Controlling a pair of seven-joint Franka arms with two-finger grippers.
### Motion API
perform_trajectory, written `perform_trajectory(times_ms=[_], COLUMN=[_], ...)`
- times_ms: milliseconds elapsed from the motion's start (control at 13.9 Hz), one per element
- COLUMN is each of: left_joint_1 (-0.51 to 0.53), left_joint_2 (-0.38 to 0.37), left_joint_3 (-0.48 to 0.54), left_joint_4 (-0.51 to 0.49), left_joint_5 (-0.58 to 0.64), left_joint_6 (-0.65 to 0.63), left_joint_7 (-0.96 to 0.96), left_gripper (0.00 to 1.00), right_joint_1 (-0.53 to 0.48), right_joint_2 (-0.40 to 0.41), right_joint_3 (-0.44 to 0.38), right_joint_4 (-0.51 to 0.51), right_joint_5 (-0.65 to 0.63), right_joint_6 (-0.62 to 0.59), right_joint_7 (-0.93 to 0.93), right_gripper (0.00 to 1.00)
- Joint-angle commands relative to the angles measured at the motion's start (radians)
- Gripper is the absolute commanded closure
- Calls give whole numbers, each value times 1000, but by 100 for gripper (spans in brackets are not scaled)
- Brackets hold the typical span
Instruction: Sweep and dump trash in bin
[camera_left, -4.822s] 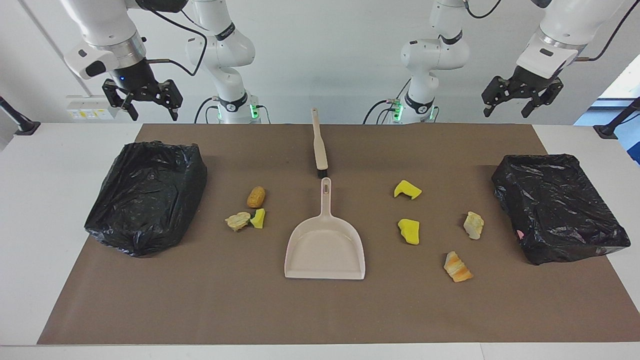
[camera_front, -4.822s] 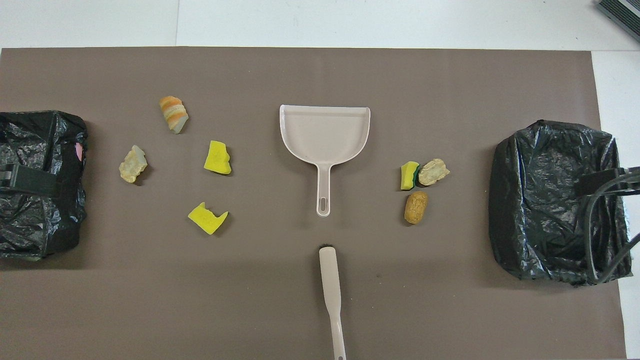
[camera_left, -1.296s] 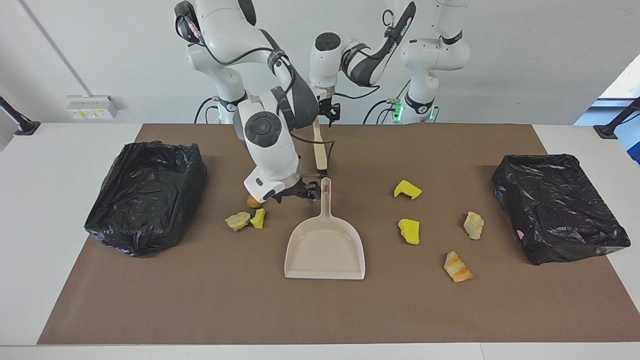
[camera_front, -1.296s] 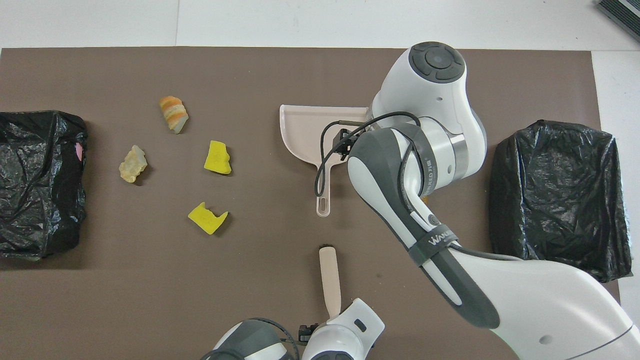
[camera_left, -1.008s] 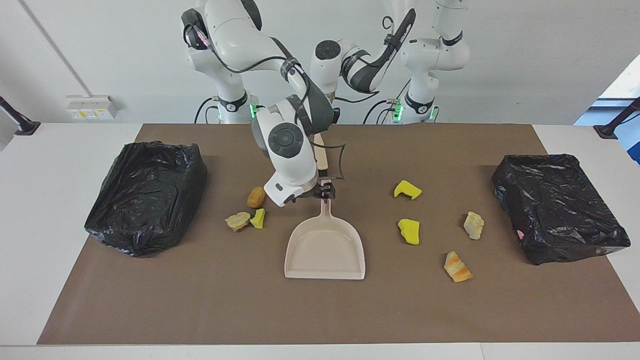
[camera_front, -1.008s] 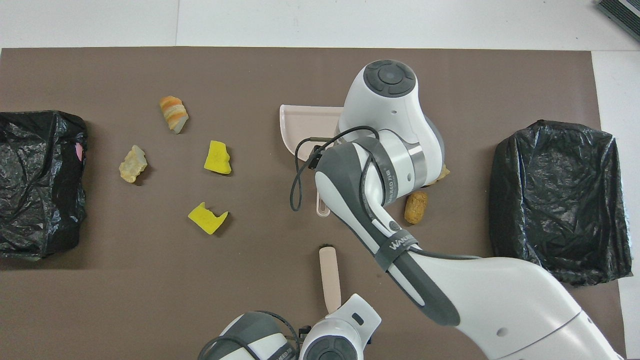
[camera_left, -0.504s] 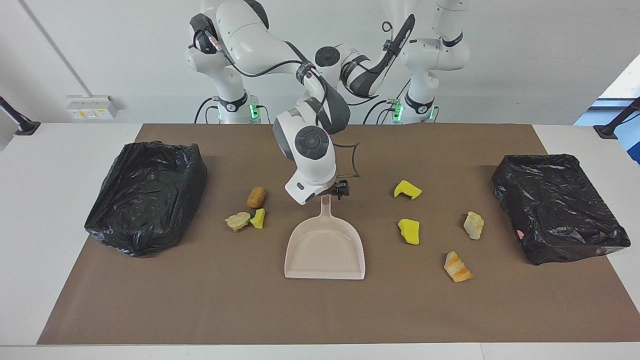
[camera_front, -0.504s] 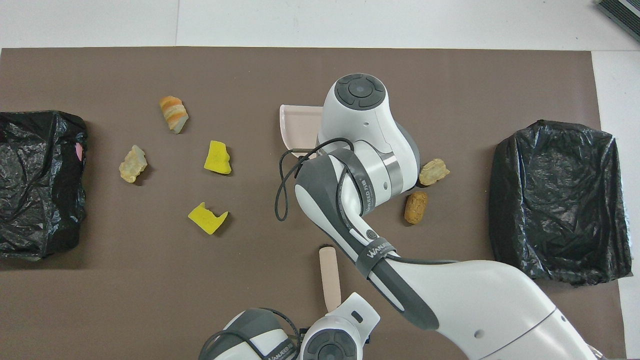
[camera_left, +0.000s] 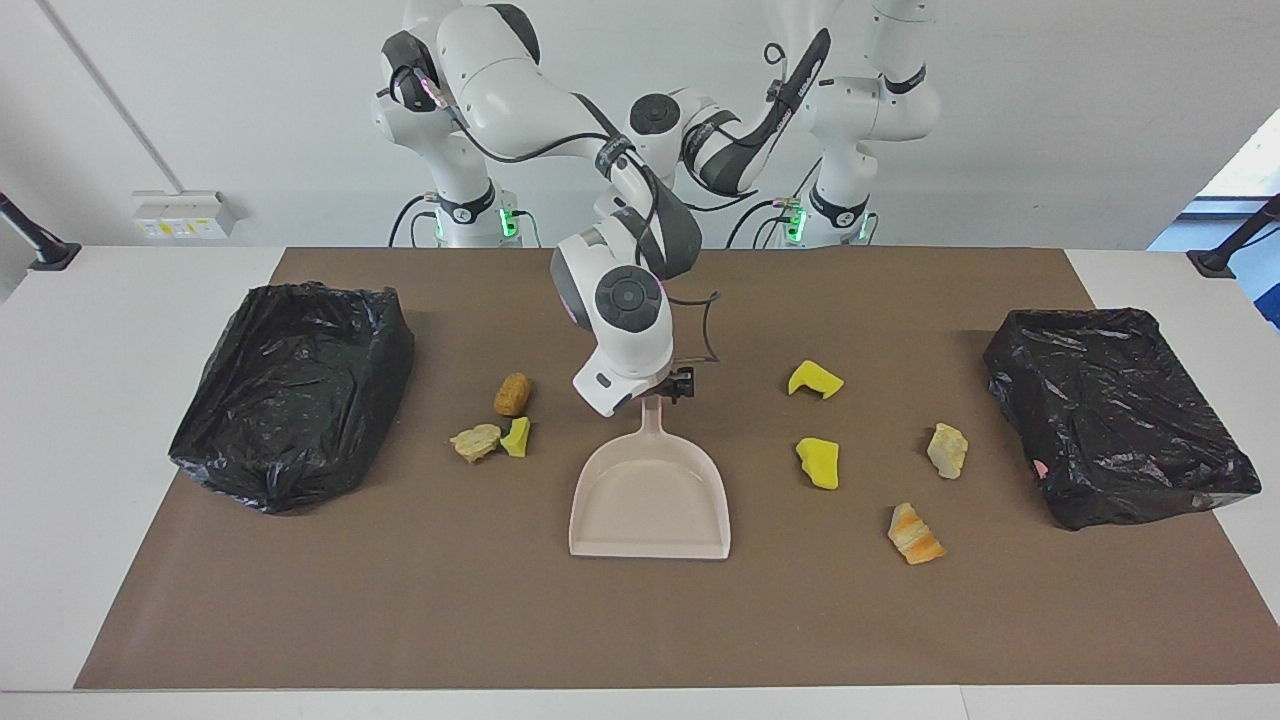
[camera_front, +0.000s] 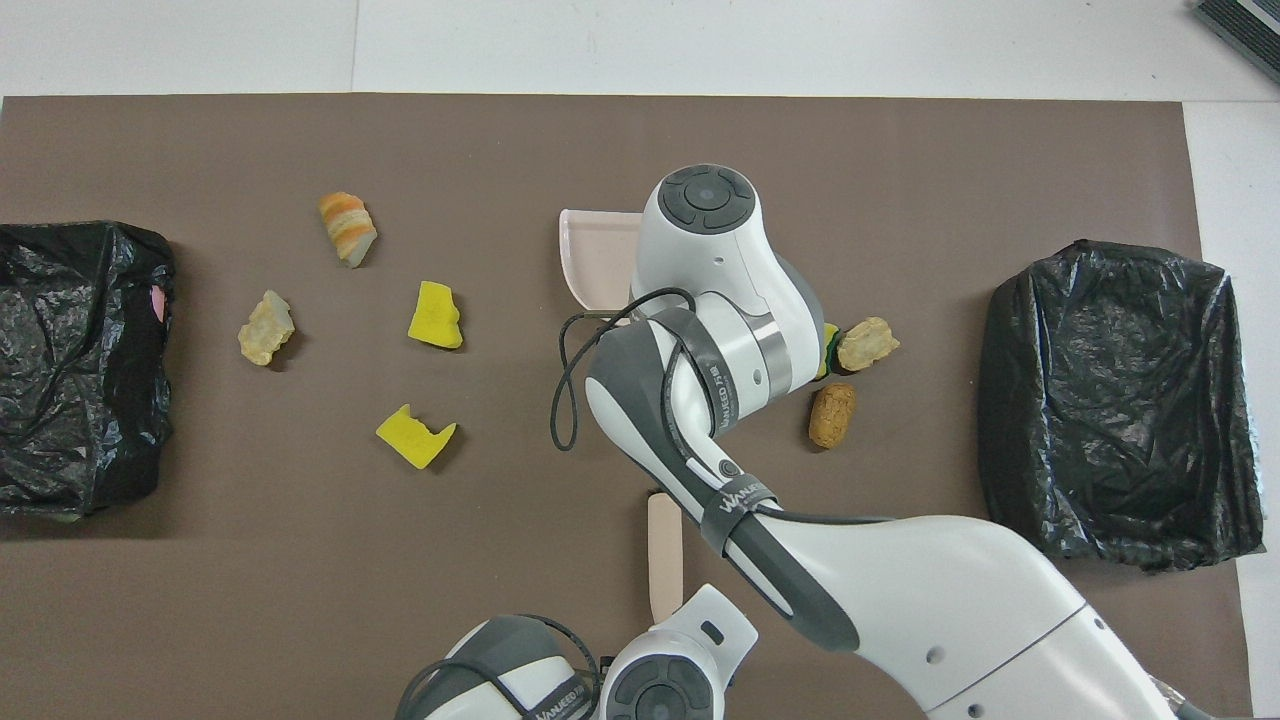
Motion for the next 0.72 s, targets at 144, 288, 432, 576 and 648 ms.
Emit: perform_trajectory(times_ms=[144,288,432,576,648], left_joint_1=[25,25,26,26,26], left_joint_2=[-42,-65,-69,-92,-103], left_joint_3=[79,131,180,244,278], left_joint_4=[51,59,58,58,55], left_joint_5=[2,23,52,58,58], left_joint_6=[-186,-267,-313,-347,-355], left_joint_7=[185,270,351,446,480], left_gripper=[100,100,100,100,100], right_joint_1=[1,-10,-32,-68,-68], right_joint_2=[-16,-15,-10,-13,-16], right_joint_3=[5,5,2,5,7], right_joint_4=[-22,-14,3,32,41], right_joint_5=[-15,-10,5,22,11], right_joint_6=[11,-29,-39,-80,-113], right_joint_7=[-21,-20,-26,-26,-41], right_gripper=[100,100,100,100,100])
